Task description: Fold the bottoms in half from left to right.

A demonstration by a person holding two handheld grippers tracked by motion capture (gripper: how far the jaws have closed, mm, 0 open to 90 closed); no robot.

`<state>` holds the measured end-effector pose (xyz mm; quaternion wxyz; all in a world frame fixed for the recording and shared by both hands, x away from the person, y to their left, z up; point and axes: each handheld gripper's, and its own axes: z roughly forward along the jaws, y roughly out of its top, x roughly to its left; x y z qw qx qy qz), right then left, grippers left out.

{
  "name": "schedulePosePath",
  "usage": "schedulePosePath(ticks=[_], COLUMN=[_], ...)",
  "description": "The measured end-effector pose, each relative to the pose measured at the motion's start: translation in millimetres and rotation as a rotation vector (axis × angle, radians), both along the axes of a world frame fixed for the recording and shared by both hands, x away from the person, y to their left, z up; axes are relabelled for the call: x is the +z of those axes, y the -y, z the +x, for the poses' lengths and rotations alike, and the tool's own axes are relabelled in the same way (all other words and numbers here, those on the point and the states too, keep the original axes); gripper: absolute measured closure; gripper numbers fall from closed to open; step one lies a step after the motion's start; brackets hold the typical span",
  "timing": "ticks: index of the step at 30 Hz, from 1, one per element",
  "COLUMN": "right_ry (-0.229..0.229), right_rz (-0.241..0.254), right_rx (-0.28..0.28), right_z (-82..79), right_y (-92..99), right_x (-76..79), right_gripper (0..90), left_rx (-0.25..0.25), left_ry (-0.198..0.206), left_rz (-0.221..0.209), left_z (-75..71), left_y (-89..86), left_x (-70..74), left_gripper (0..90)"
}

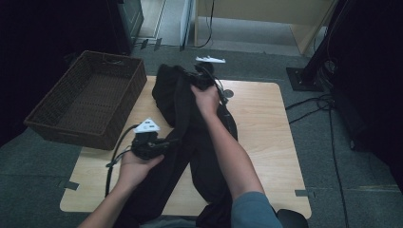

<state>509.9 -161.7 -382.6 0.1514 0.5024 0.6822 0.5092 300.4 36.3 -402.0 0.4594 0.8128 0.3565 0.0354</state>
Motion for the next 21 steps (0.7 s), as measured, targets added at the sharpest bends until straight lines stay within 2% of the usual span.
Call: schedulePosePath(ticks=[3, 6, 11, 14, 16, 18, 19, 21], right_ry=[-0.034, -0.085, -0.151, -0.185, -0.203, -0.221, -0.223, -0.225], right_rz=[-0.054, -0.092, -0.141, -0.179, -0.192, -0.208, -0.218, -0.211], right_rx=[-0.036, -0.075, -0.101, -0.105, -0.110, -0.108, -0.107, -0.114], right_z=[-0.1, -1.7, -8.8, -12.9, -15.4, -16.9, -17.8, -19.2], right_y=[26.7, 47.9, 68.3, 74.5, 77.7, 79.9, 80.8, 81.3], right_x=[-21.7, -46.7, -84.4, -101.6, -110.0, -116.5, -119.0, -123.1], right_gripper=[86.6, 86.4, 86.0, 85.8, 85.7, 85.7, 85.8, 85.7], left_rx=[-0.028, -0.055, -0.078, -0.079, -0.082, -0.076, -0.072, -0.071], left_ry=[-0.027, -0.047, -0.107, -0.140, -0.138, -0.126, -0.129, -0.109], left_rz=[0.014, 0.053, 0.094, 0.120, 0.150, 0.135, 0.142, 0.166], left_z=[6.8, 10.8, 18.1, 20.1, 19.8, 19.9, 20.7, 20.7], left_y=[26.4, 51.6, 79.9, 85.6, 84.1, 78.7, 76.2, 71.8], left_x=[-15.5, -37.0, -77.3, -96.9, -105.0, -108.8, -108.1, -106.8], left_gripper=[87.9, 87.6, 87.5, 87.4, 87.3, 87.4, 87.4, 87.5])
